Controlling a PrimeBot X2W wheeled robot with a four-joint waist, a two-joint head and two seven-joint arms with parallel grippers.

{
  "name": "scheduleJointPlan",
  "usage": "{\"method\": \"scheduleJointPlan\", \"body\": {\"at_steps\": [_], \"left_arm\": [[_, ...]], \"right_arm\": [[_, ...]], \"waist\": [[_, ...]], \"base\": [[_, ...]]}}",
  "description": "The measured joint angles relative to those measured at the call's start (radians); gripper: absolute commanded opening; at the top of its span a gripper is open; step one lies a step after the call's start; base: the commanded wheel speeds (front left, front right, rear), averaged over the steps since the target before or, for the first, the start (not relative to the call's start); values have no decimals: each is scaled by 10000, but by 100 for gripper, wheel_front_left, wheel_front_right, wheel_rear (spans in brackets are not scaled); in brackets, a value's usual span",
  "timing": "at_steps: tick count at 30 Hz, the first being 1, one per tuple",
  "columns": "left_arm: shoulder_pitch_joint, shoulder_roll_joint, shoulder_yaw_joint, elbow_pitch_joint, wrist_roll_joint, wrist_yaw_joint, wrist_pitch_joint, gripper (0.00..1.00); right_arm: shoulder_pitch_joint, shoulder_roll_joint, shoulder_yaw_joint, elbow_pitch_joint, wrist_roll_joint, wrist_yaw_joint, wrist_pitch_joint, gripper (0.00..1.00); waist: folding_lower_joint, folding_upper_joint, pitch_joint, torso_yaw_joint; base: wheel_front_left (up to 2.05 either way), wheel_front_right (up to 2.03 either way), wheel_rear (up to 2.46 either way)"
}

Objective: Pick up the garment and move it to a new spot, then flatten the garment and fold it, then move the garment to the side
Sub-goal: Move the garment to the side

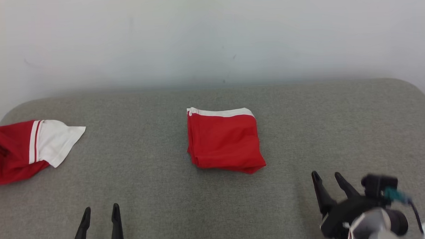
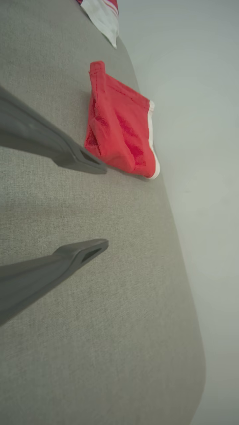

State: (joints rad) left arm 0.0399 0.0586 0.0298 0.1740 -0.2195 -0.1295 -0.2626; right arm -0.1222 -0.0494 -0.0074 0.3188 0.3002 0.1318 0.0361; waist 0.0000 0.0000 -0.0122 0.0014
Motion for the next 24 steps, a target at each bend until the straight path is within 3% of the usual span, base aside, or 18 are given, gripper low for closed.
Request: {"method": "scheduleJointPlan", "body": {"at_steps": [6,10,15,24], "left_arm": [[-224,-13,-337,-190,0,0,2,100],[-724,-44,-750,-242,-27,-17,0,100],[-1133,-69,-1283,-199,-173,-17,2,100],[-1505,-69,-1624,-35,-391,-17,0,100]], "right_arm": [[-2660,-44,-836,706,-173,0,4165,100],[-4570,19,-1283,1453,-708,0,5716,100],[-6119,-17,-2127,2888,-1707,0,6491,100],[-7312,4,-3321,5010,-3206,0,6238,100]], "waist": [[1,0,380,280],[2,1,765,610],[2,1,1229,1226],[3,2,2155,2262]], "base": [[0,0,0],[0,0,0],[0,0,0],[0,0,0]]}}
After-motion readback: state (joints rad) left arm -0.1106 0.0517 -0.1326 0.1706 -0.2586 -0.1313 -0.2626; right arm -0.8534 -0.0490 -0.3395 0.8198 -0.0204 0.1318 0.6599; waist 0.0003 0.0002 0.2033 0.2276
